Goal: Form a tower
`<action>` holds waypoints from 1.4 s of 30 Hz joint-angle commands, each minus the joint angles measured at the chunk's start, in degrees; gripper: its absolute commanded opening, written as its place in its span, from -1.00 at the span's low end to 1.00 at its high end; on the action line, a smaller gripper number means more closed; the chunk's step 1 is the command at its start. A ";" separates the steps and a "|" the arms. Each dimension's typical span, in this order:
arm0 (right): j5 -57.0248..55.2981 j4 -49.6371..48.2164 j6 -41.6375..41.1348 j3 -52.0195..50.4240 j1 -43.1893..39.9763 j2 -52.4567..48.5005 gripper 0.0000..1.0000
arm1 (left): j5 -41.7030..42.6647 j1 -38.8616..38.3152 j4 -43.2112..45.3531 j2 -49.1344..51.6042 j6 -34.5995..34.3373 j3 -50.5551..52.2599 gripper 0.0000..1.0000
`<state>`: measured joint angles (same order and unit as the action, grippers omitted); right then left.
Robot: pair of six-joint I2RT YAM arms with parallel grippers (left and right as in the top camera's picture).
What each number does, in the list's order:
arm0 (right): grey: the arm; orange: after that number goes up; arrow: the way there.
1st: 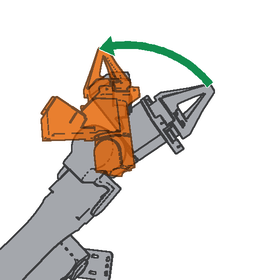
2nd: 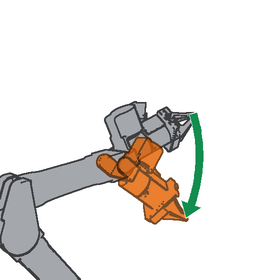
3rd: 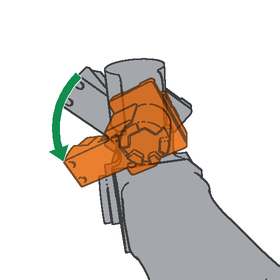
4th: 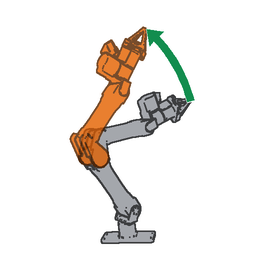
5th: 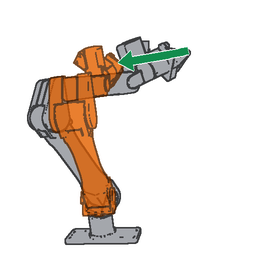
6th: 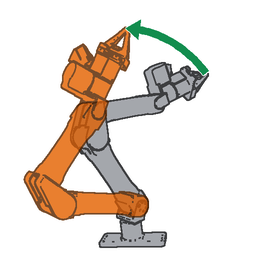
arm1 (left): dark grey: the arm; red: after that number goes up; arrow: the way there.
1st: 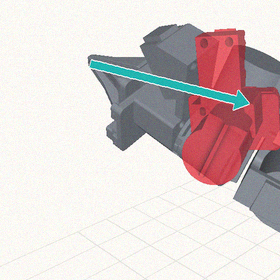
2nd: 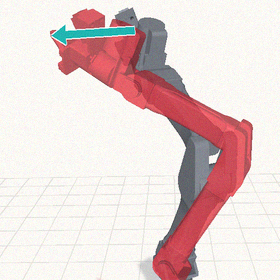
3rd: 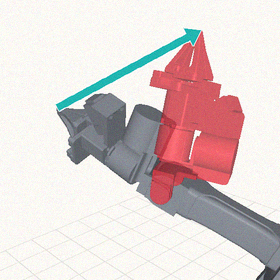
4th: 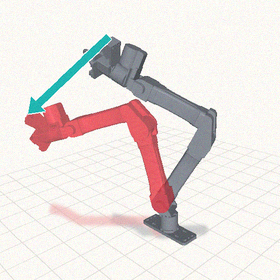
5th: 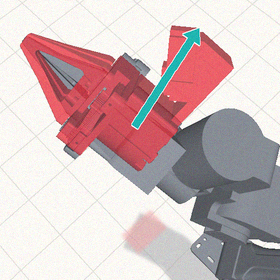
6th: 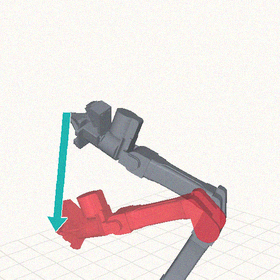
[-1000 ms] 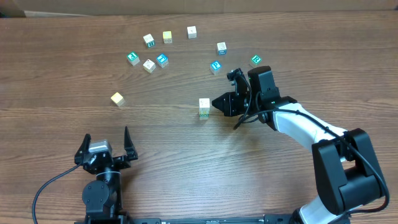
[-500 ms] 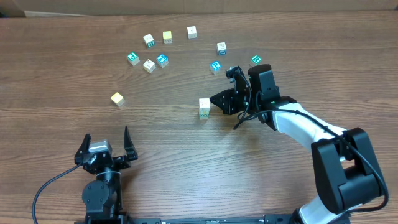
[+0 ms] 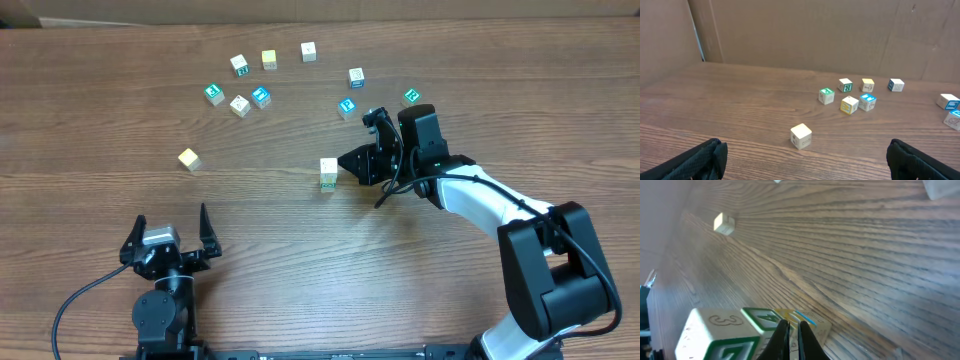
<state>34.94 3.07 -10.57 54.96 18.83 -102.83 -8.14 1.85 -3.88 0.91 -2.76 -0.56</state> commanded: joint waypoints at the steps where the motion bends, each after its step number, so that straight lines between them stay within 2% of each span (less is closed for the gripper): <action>1: -3.32 2.16 -4.52 0.66 -1.11 0.79 -0.93 | 0.24 -0.37 0.04 -0.66 1.09 0.20 1.00; 7: -3.39 12.63 -2.14 0.66 -2.45 8.24 -0.92 | 0.24 -0.37 0.04 -0.66 1.09 0.22 0.99; 14: -9.68 21.49 0.85 0.66 3.08 15.41 -0.92 | 0.24 -0.37 0.02 -0.66 1.09 0.22 0.99; 21: -23.85 22.18 -0.63 0.59 11.98 15.06 -0.93 | 0.24 -0.37 0.02 -0.66 1.09 0.22 0.99; 28: -31.78 21.94 -3.41 0.59 16.65 15.04 -0.92 | 0.24 -0.37 0.02 -0.66 1.07 0.20 0.99; 42: -31.89 18.84 -4.22 0.59 16.70 12.68 -0.93 | 0.24 -0.37 0.04 -0.66 1.09 0.22 0.99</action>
<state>3.99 22.90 -14.24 55.00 35.38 -90.08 -8.14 1.85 -3.88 0.91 -2.76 -0.56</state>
